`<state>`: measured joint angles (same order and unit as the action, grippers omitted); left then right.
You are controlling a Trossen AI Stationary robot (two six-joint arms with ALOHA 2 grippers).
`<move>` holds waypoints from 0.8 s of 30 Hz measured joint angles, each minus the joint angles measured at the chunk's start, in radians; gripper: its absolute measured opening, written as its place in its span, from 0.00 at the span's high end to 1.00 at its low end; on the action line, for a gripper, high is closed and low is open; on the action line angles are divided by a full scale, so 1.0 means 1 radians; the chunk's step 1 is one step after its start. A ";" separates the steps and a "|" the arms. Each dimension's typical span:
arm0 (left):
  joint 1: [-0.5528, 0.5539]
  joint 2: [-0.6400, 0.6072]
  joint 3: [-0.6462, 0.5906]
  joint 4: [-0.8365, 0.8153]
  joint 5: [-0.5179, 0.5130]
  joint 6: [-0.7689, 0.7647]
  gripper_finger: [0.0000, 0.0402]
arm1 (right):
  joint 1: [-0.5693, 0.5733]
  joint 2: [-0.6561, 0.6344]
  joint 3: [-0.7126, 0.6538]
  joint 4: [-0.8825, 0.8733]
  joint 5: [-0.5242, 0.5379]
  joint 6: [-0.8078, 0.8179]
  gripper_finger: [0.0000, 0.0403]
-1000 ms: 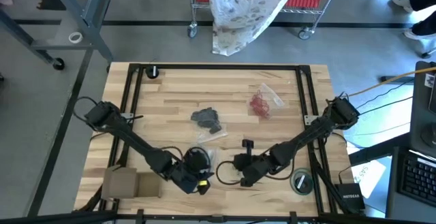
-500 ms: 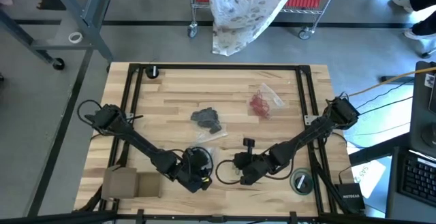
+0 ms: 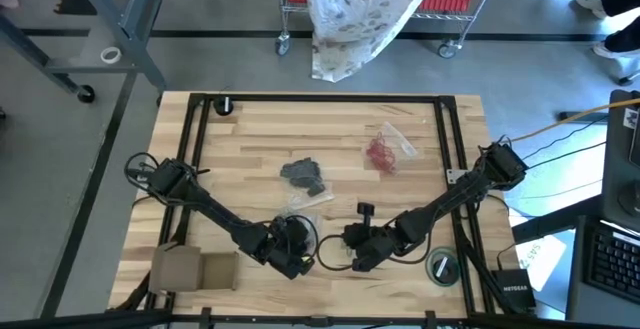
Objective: Sort rubber bands
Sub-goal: Put the blue rubber band into the transparent zip lock bag
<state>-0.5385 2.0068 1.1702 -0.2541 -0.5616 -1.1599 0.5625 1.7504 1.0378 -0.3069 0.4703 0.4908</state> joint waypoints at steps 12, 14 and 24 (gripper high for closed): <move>-0.014 -0.089 0.006 0.001 -0.001 0.046 1.00 | 0.021 -0.009 0.166 -0.018 0.044 -0.145 1.00; -0.022 -0.113 0.007 0.001 -0.002 0.046 1.00 | 0.023 -0.009 0.214 -0.006 0.067 -0.205 1.00; -0.068 -0.230 0.008 0.011 -0.006 0.037 1.00 | 0.011 -0.005 0.239 0.241 0.125 -0.419 1.00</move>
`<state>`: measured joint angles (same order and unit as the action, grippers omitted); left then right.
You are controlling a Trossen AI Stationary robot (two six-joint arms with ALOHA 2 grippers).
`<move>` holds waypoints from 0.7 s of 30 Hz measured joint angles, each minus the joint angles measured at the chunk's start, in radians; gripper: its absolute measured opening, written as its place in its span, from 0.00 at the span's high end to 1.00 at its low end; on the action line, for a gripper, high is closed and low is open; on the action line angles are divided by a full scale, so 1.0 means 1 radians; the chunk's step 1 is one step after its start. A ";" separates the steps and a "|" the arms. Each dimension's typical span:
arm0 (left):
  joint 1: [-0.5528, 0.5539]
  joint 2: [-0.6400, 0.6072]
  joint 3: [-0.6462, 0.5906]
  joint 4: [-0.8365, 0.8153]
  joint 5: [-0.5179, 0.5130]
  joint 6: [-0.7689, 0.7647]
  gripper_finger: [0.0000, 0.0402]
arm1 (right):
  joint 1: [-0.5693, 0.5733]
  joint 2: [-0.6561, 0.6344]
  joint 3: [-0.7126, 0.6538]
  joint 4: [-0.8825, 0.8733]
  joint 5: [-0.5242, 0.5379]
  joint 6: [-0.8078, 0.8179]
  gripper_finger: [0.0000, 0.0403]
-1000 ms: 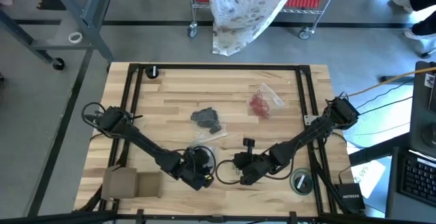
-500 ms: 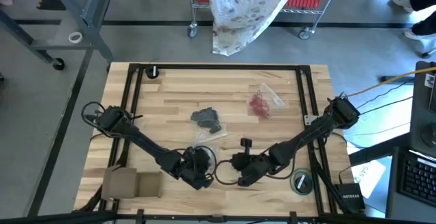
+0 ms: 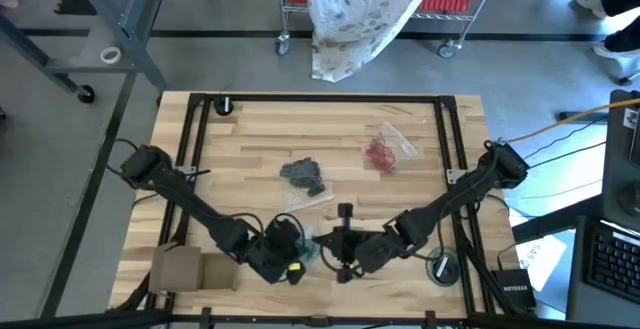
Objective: Sort rubber bands
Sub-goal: Put the blue rubber band into the transparent zip lock bag
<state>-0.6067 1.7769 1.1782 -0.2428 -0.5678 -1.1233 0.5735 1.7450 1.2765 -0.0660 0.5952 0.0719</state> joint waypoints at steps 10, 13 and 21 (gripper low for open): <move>-0.014 -0.036 0.000 0.000 -0.019 0.005 1.00 | -0.019 0.062 -0.017 0.159 0.033 -0.048 1.00; -0.014 -0.036 0.000 -0.001 -0.020 0.005 1.00 | -0.025 0.062 -0.017 0.202 0.050 -0.090 1.00; -0.014 -0.036 0.000 -0.001 -0.020 0.005 1.00 | -0.037 0.057 -0.012 0.231 0.067 -0.108 1.00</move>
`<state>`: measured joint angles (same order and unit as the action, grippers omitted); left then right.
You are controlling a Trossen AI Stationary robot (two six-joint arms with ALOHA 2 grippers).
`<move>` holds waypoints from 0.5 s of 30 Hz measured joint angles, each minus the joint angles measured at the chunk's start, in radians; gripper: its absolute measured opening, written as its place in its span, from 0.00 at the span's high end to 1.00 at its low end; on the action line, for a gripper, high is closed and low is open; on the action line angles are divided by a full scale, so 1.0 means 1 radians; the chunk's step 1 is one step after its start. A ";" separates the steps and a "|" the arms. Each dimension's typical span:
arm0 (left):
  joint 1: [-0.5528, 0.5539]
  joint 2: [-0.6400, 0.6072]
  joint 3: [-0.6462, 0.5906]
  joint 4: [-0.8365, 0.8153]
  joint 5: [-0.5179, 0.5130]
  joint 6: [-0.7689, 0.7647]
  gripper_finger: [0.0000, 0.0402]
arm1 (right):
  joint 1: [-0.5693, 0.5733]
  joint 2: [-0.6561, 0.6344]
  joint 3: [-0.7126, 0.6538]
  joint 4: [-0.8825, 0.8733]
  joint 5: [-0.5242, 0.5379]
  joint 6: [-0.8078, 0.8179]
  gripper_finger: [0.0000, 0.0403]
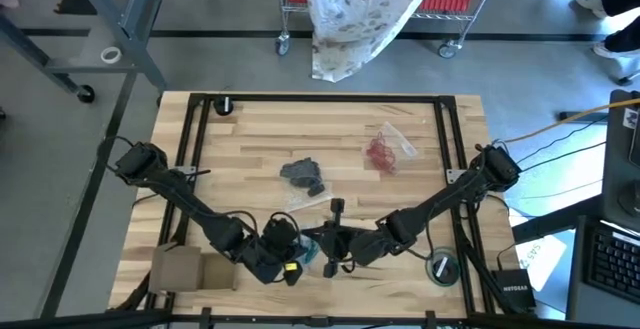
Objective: Sort rubber bands
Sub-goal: Put the blue rubber band into the transparent zip lock bag
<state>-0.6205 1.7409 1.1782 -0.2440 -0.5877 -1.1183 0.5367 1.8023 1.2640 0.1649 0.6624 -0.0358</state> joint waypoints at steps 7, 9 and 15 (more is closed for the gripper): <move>0.000 0.000 0.000 -0.002 -0.006 0.001 1.00 | -0.007 -0.001 0.001 -0.017 -0.004 -0.016 1.00; 0.000 0.000 0.000 -0.002 -0.021 0.000 1.00 | -0.005 0.002 0.001 -0.057 -0.010 0.014 1.00; -0.003 -0.031 0.000 -0.003 -0.027 -0.004 1.00 | 0.019 0.011 0.002 -0.165 -0.013 0.094 1.00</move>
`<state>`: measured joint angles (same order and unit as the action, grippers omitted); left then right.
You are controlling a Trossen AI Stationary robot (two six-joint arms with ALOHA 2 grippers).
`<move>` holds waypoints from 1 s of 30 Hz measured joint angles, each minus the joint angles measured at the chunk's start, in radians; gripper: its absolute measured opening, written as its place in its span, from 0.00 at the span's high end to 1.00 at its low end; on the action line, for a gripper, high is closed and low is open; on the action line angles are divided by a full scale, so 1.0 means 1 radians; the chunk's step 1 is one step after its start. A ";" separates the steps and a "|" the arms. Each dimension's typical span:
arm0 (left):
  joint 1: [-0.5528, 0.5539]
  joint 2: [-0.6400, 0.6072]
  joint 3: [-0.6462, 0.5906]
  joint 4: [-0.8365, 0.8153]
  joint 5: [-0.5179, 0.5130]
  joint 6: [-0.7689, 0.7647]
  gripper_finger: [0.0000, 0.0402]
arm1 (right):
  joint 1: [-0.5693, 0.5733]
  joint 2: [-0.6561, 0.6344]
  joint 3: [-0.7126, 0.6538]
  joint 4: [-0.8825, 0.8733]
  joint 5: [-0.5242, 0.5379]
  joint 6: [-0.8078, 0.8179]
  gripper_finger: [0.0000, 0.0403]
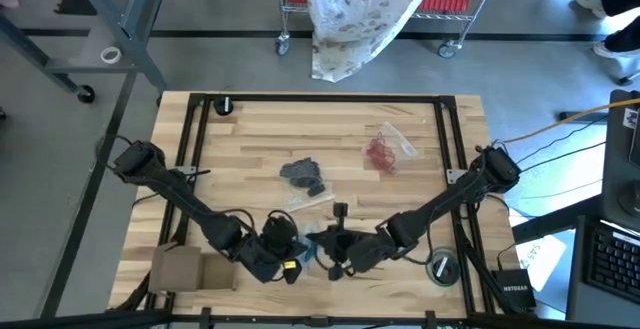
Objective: Sort rubber bands
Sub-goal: Put the blue rubber band into the transparent zip lock bag
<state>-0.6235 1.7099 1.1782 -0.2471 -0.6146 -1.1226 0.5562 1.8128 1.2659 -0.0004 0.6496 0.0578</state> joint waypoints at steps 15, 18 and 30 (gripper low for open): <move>-0.016 -0.082 0.000 -0.047 -0.111 -0.021 1.00 | 0.009 0.061 0.000 -0.183 -0.111 0.176 1.00; -0.019 -0.081 0.000 -0.049 -0.110 -0.019 1.00 | 0.003 0.068 -0.002 -0.187 -0.108 0.181 1.00; -0.019 -0.039 0.000 0.009 -0.052 0.026 1.00 | -0.046 0.067 0.112 -0.206 -0.157 0.181 0.98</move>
<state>-0.6422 1.6708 1.1782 -0.2379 -0.6669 -1.0964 0.5098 1.8793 1.3778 -0.2064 0.4931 0.2389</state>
